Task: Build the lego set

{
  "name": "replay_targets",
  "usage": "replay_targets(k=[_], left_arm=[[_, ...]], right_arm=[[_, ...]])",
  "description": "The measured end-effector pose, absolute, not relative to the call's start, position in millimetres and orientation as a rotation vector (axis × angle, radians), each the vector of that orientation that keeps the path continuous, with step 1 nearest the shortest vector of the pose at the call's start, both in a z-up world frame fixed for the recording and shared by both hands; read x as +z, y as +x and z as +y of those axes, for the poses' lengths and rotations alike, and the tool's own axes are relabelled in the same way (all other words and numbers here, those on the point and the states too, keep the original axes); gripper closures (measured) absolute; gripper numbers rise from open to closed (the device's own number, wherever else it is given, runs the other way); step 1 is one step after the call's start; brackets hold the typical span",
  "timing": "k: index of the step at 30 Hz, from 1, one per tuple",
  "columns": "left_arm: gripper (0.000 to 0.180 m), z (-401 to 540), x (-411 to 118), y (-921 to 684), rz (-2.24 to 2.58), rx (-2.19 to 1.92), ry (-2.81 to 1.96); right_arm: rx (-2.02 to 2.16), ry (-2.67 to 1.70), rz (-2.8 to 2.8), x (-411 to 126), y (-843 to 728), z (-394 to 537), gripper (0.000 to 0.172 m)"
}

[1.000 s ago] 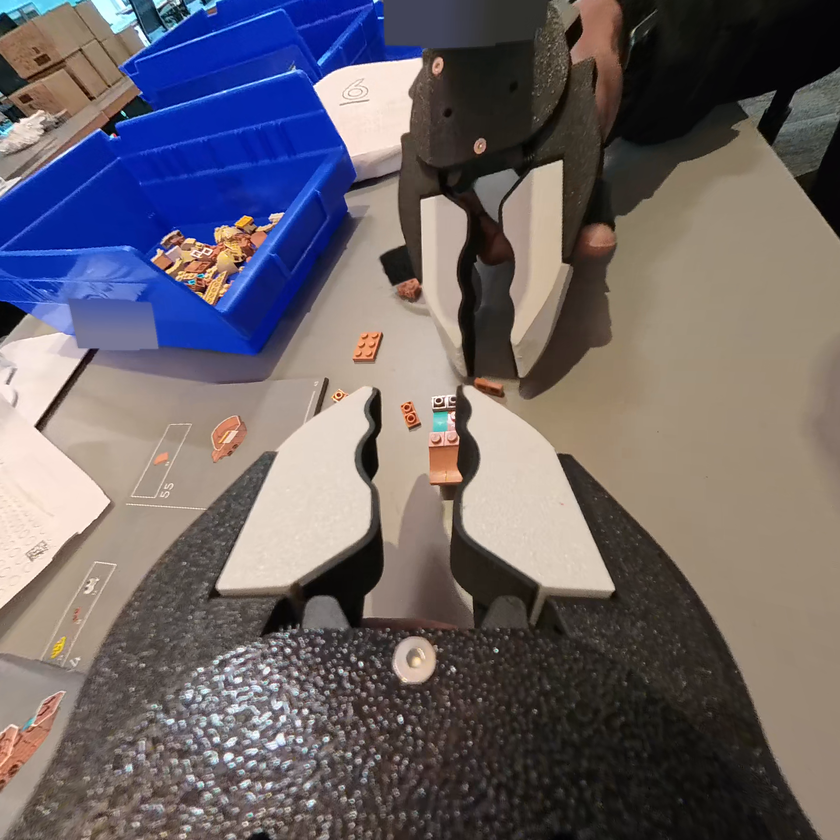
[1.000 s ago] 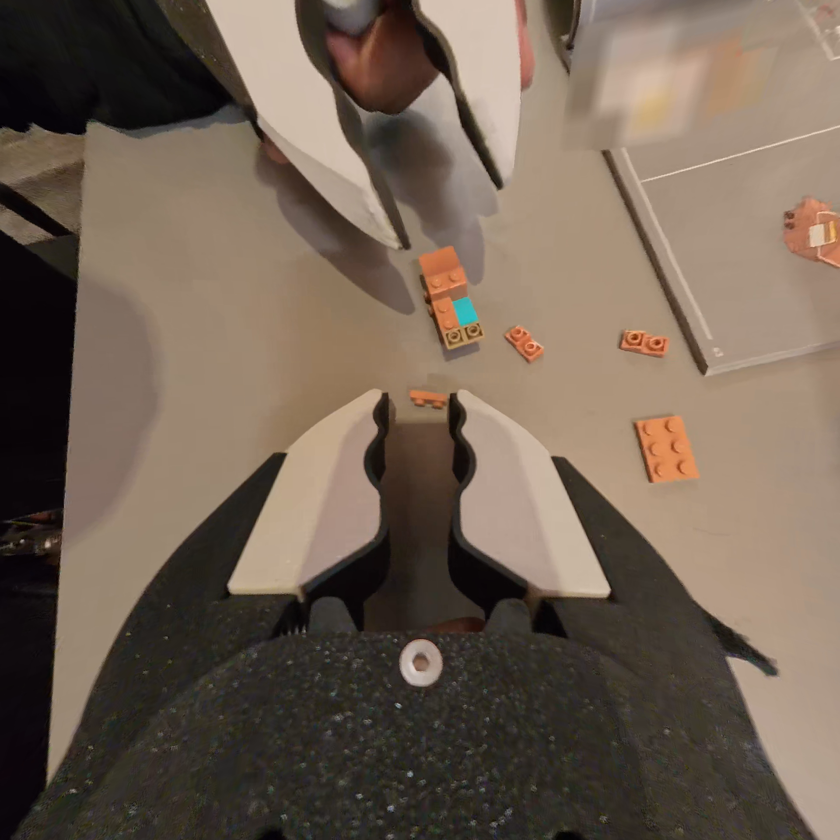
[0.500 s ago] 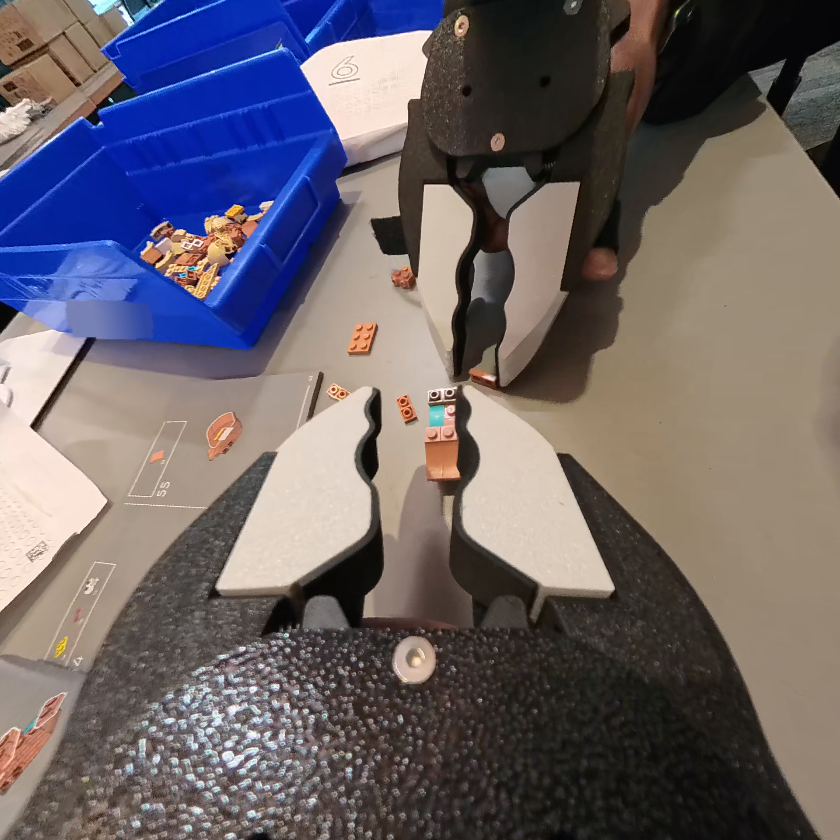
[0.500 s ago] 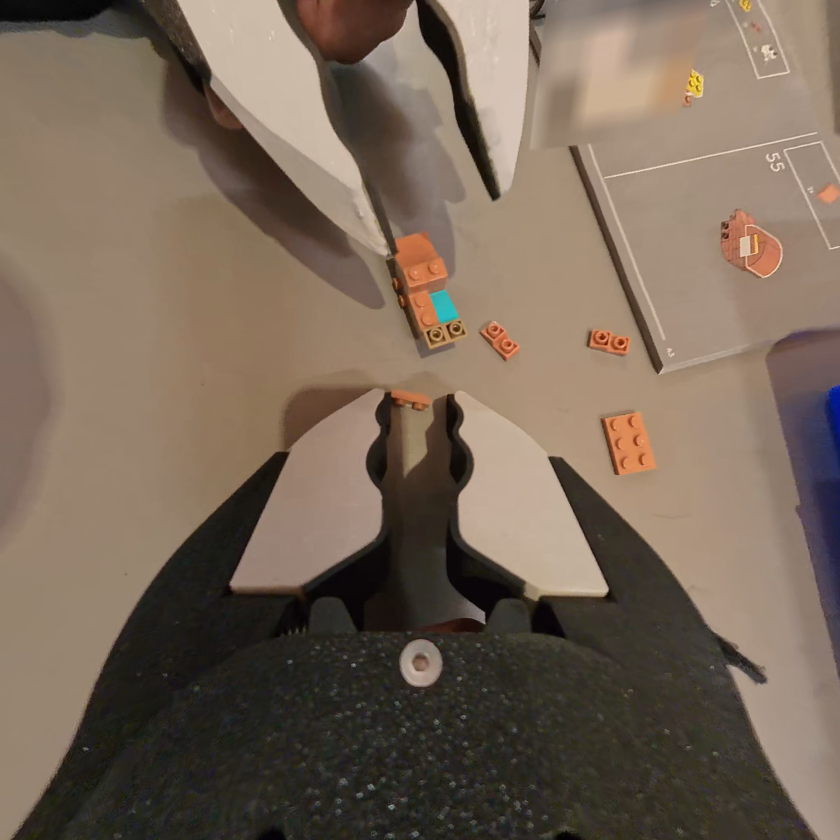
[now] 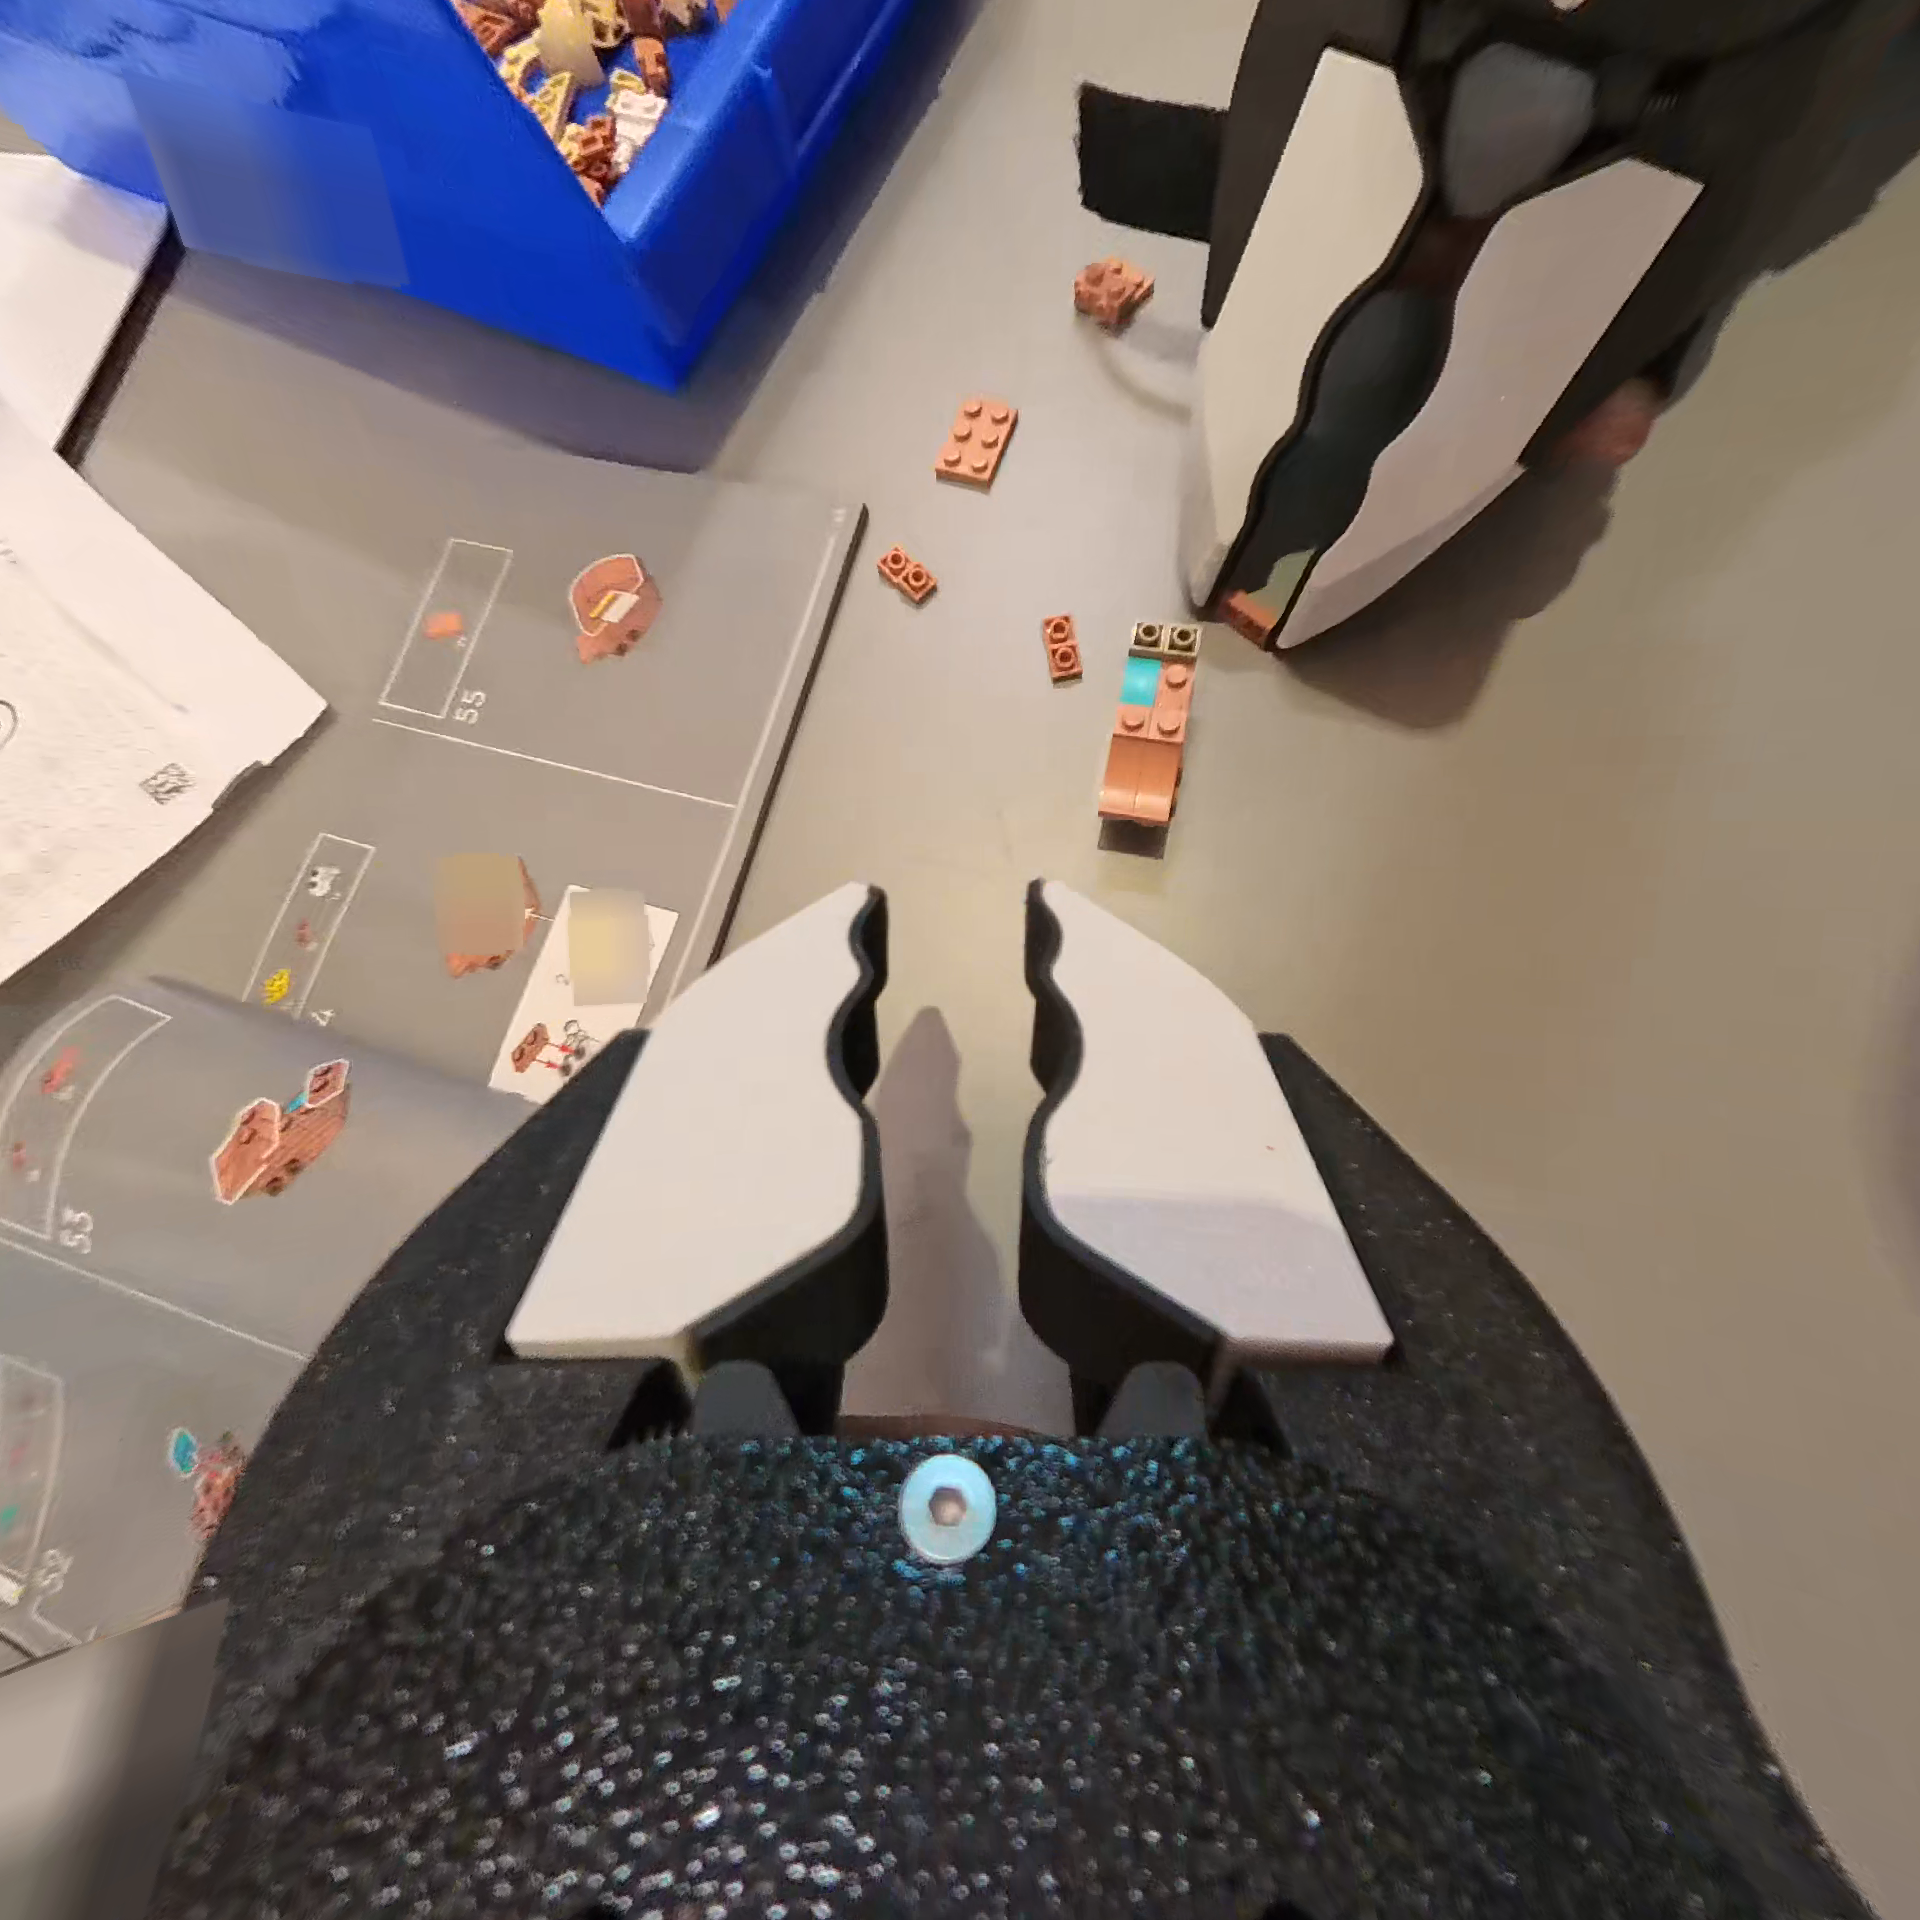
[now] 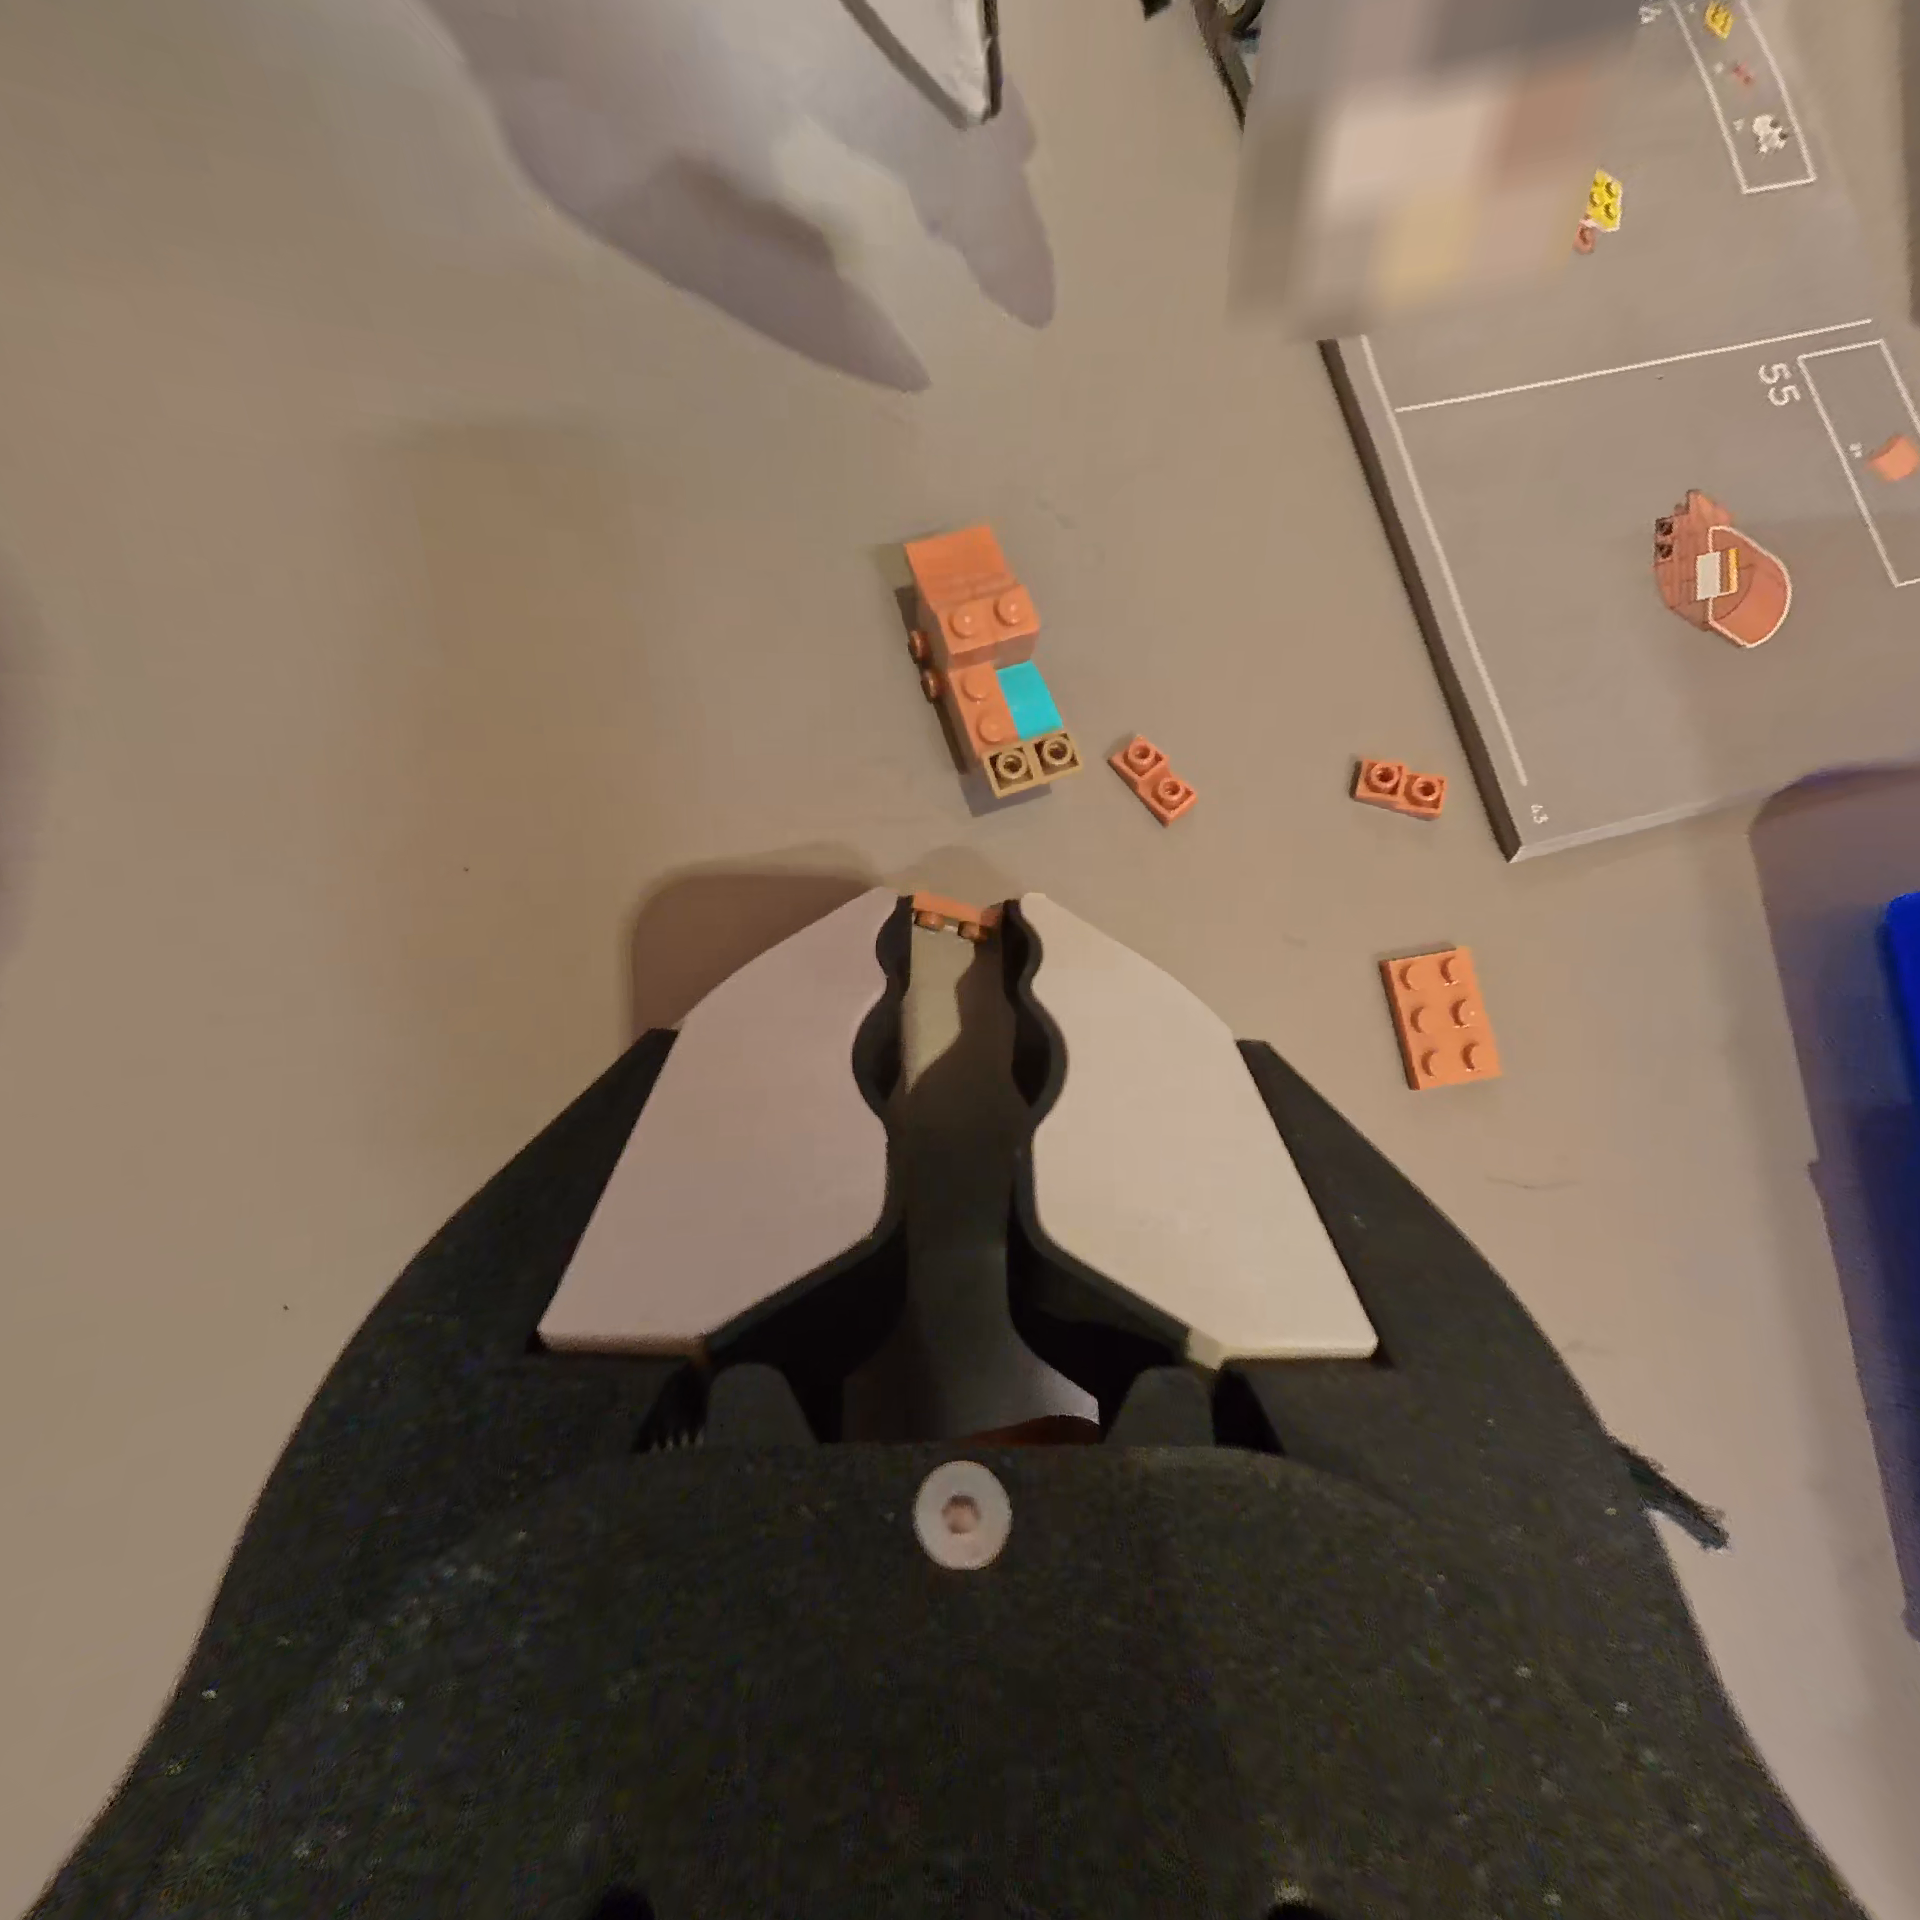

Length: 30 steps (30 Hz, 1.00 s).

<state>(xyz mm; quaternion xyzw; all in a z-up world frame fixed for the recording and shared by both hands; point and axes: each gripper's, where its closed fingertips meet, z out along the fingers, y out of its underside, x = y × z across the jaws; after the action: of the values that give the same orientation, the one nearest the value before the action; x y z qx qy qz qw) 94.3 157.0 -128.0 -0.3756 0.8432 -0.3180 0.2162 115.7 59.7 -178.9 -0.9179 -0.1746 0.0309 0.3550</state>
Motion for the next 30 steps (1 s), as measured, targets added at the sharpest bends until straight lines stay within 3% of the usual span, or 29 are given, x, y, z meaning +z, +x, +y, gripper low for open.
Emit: replay_targets(k=[13,20,30], left_arm=[[0.155,112.3,-122.5,91.3,2.334,-1.070,-0.610],[0.155,80.6,-101.4,94.6,2.177,-1.217,-0.462],[0.154,52.5,-111.8,94.6,2.086,-0.999,-0.158]], right_arm=[[0.146,-2.368,-0.477,-176.7,119.7,54.5,0.156],[0.592,-2.162,-0.210,-140.2,115.8,61.5,0.156],[0.973,-2.000,-0.148,-116.2,89.3,58.5,0.156]])
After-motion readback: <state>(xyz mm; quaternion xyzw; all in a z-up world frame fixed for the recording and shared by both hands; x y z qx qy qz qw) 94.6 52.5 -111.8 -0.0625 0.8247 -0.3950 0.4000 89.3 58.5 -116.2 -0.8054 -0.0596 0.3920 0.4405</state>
